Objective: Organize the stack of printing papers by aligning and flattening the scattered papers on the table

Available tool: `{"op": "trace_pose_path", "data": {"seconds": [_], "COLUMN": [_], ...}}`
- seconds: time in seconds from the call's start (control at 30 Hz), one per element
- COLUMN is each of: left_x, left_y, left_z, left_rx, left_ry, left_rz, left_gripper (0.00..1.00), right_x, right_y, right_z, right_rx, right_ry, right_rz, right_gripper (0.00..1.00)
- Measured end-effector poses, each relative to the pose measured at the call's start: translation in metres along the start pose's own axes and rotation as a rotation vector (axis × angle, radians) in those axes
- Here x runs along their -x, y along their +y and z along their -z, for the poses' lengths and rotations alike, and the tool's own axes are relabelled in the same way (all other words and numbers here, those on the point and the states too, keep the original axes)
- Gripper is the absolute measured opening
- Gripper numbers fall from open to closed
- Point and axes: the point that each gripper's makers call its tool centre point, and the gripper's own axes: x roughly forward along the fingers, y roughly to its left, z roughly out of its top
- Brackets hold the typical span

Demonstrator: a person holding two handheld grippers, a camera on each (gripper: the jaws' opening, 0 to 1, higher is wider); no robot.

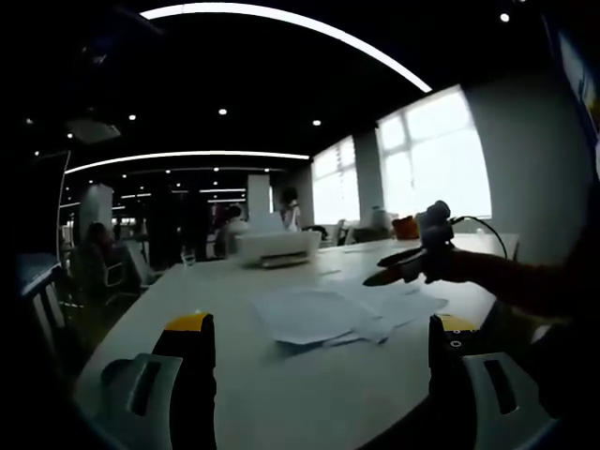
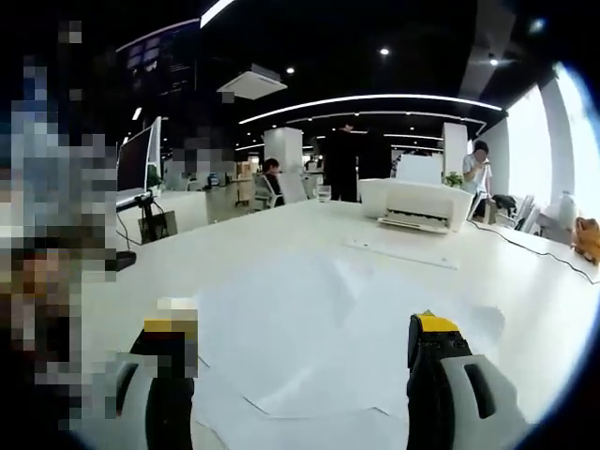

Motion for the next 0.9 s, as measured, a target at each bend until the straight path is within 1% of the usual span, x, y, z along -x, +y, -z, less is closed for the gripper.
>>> {"op": "trace_pose_path", "data": {"seconds": [0.1,0.17,0.27,0.43,0.5,0.57,0.63,0.67,0.8,0.9], "left_x": [0.000,0.000,0.001,0.002,0.001,0.001,0.001,0.001,0.001,0.001], "left_y": [0.002,0.002,0.001,0.002,0.002,0.002,0.002,0.002,0.004,0.004], "left_z": [0.002,0.002,-0.001,0.000,0.001,0.001,0.000,0.000,-0.002,-0.004], "left_rx": [0.003,0.003,0.000,-0.001,0.001,0.002,-0.002,-0.003,-0.002,-0.005], "left_ry": [0.001,-0.001,-0.012,-0.009,-0.006,-0.006,-0.007,-0.007,-0.012,-0.019], "left_rz": [-0.005,-0.004,0.003,0.003,0.009,0.010,0.014,0.014,0.014,0.017], "left_gripper": [0.97,0.97,0.97,0.97,0.97,0.97,0.97,0.97,0.97,0.97], "right_x": [-0.005,-0.011,-0.011,-0.018,-0.015,-0.019,-0.023,-0.027,-0.034,-0.043], "right_y": [-0.002,-0.008,-0.009,-0.016,-0.014,-0.018,-0.019,-0.023,-0.027,-0.029], "right_z": [-0.002,-0.005,-0.006,-0.008,-0.007,-0.007,-0.004,-0.004,-0.002,0.003], "right_rx": [0.006,0.011,0.019,-0.002,-0.016,-0.039,-0.050,-0.053,-0.053,-0.038], "right_ry": [0.000,0.000,0.001,0.002,0.001,-0.003,0.007,0.011,0.016,0.041], "right_rz": [0.000,0.007,0.017,0.017,0.019,0.019,0.017,0.020,0.029,0.035], "right_gripper": [0.90,0.90,0.90,0.90,0.90,0.89,0.89,0.89,0.89,0.89]}}
